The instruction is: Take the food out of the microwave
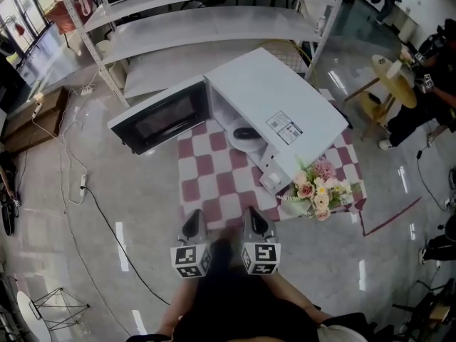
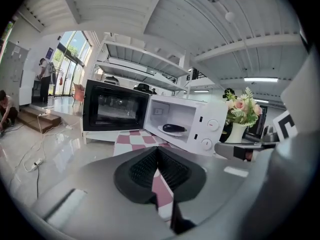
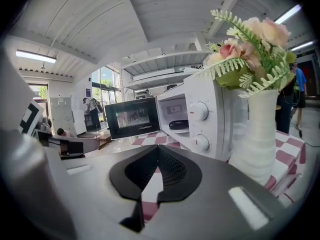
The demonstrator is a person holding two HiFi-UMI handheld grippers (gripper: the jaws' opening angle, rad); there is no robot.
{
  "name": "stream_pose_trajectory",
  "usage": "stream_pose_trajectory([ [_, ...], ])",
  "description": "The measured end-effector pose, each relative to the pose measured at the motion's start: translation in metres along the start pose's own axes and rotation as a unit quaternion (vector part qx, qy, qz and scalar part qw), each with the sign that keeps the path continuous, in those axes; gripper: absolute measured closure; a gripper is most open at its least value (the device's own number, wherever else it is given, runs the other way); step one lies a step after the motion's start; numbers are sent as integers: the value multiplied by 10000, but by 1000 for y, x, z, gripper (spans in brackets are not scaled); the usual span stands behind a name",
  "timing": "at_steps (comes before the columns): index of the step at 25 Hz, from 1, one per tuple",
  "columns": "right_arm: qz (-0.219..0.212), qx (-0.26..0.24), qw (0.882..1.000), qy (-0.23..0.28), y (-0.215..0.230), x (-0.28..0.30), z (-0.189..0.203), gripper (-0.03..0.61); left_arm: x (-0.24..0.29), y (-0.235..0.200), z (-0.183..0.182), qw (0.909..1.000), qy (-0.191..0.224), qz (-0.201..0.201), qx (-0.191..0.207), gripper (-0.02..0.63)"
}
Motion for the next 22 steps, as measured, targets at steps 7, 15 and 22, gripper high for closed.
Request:
stream_pose_trajectory([
  [7,215,-6,9998,3,5,20,-5,578,25,-10,-6,9998,-38,201,16,604],
  [15,351,-12,9994,42,6,36,-9,578,43,-24,-11,9993,-59,367,-63,604],
  [22,504,-30,9987,118,7,48,-16,578,59,-29,-23,9985,-2,537,-125,604],
])
Point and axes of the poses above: the fingertips, and each gripper's own axes: x forward along the fingers, y to its right, z out of its underside, the point moved 7 cm from there along -x, backward along the fingers, and after that the axes turned 3 degrees about y, right-handed, at the moved point
